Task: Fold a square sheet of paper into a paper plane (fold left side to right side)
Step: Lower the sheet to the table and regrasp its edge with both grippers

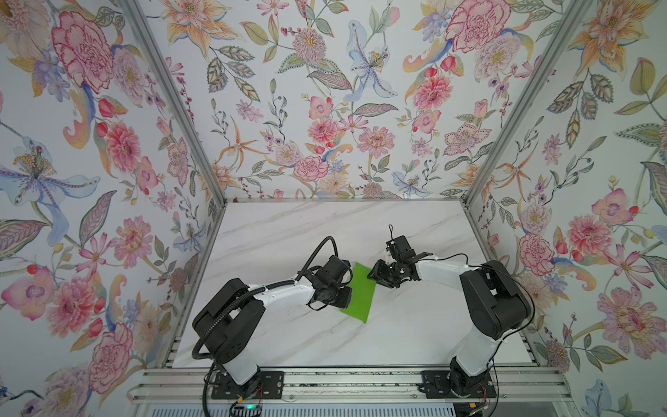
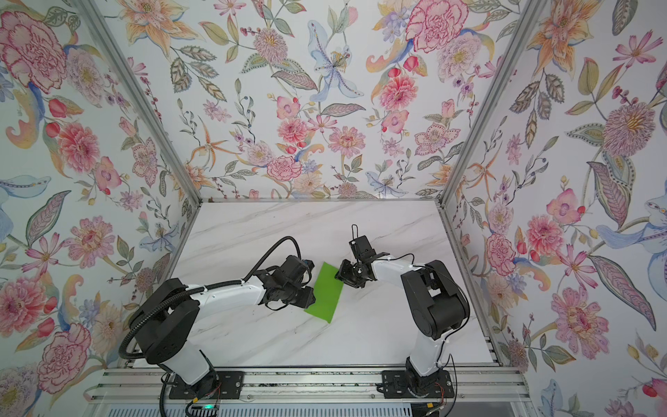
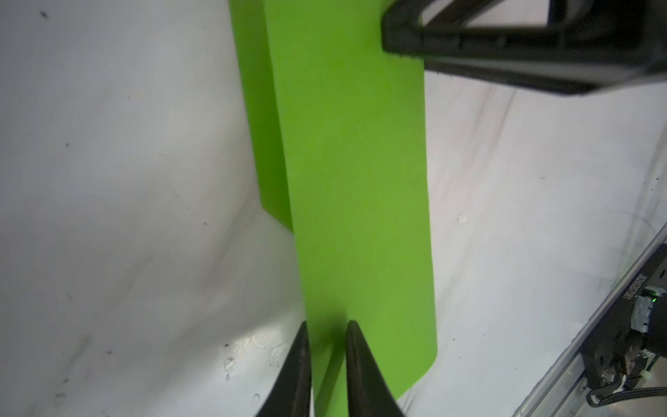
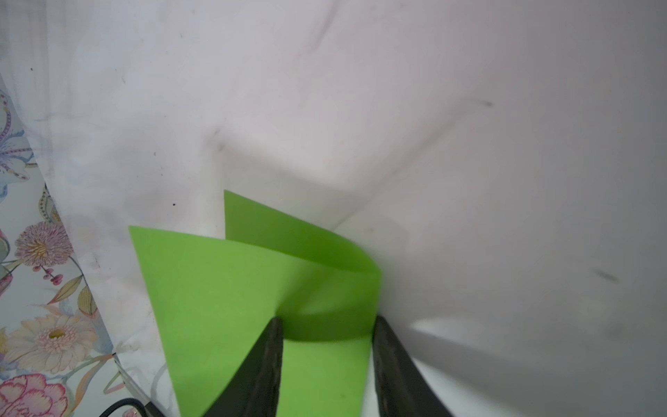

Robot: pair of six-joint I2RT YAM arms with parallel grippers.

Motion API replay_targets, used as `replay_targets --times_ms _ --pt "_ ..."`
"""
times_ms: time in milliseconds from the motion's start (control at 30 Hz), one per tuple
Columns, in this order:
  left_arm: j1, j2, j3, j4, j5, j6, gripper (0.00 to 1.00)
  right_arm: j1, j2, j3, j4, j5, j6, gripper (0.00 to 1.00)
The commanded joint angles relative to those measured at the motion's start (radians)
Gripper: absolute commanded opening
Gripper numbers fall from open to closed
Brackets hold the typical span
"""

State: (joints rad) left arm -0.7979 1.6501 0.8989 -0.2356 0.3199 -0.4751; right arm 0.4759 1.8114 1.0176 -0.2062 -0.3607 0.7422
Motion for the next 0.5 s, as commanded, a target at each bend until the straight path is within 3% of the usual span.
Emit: replay_targets --times_ms 0,133,333,467 --pt "-0.014 -0.065 -0.056 0.087 0.038 -0.097 0.3 0.038 0.054 0.09 -0.083 -0.038 -0.109 0.42" --pt "-0.051 -0.132 -0.113 0.126 0.022 -0.16 0.34 0.116 0.113 0.194 -0.16 -0.041 -0.217 0.42" --pt "-0.044 -0.219 -0.175 0.102 -0.079 -0.182 0.51 0.188 0.12 0.23 -0.185 -0.045 -0.309 0.42" --pt "0.008 -0.247 -0.206 0.107 -0.077 -0.177 0.51 0.221 0.07 0.216 -0.185 -0.024 -0.343 0.43"
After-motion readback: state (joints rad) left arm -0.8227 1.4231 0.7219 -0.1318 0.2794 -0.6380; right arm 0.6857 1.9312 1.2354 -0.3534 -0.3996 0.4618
